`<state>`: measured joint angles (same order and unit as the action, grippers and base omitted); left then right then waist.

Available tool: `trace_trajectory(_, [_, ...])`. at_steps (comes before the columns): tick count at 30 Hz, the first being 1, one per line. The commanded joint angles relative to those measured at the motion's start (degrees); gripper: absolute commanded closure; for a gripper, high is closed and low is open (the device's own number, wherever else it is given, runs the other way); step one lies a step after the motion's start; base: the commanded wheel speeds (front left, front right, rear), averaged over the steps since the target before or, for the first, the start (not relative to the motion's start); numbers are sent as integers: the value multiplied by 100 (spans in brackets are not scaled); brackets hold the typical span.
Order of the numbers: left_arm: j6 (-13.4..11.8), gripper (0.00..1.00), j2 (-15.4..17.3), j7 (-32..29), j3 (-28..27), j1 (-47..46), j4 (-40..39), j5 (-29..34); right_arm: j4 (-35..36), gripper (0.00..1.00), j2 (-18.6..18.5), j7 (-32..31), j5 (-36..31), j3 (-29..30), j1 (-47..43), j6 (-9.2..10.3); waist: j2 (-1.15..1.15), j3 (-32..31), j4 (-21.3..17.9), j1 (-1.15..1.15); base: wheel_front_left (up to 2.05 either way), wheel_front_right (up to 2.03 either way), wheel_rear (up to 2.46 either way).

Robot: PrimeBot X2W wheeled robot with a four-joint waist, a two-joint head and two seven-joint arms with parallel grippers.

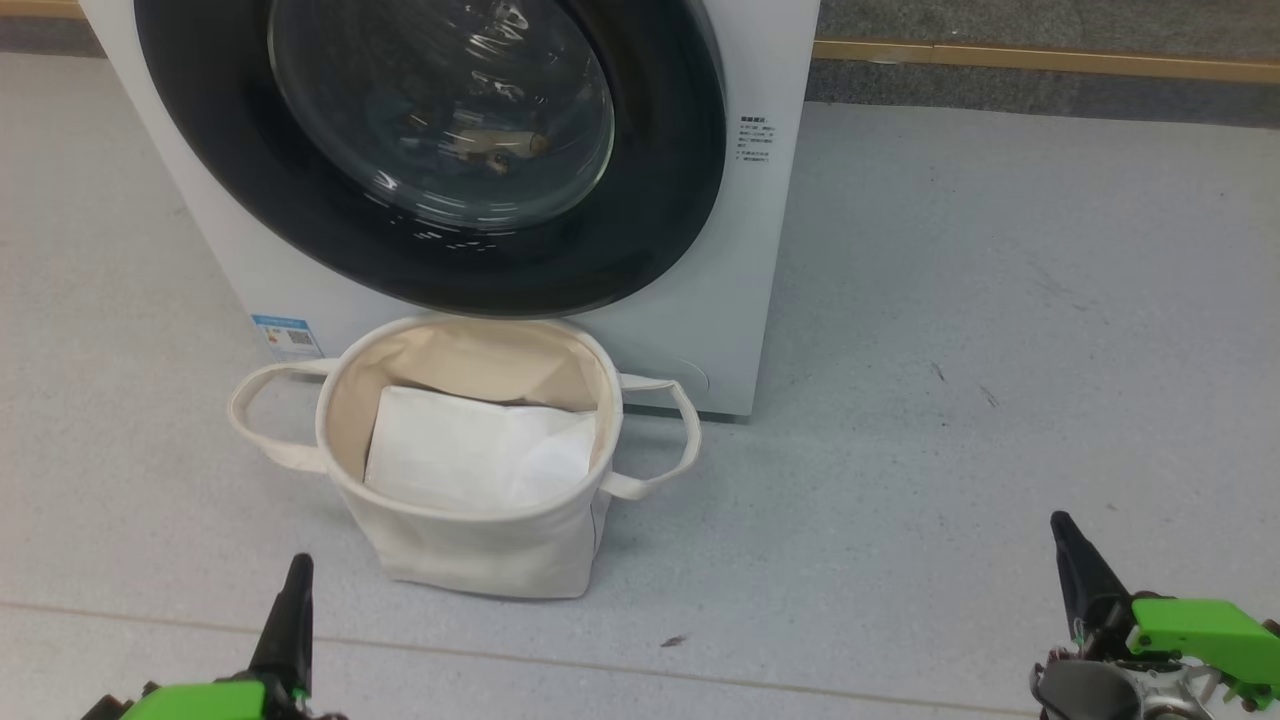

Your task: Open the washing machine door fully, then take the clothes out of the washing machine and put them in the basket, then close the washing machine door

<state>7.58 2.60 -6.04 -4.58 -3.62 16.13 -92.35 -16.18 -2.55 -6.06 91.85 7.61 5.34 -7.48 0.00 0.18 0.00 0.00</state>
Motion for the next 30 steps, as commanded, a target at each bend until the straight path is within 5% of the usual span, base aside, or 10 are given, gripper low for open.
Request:
trace_trajectory(1, [-9,100,28,-43,-192,-257,-211,16,216,100,-32,-41,34,-111,84,-1,0,0,0,0,0,0,0])
trace_trajectory(30, [-9,100,28,-43,-192,-257,-211,16,216,100,-32,-41,34,-111,84,-1,0,0,0,0,0,0,0])
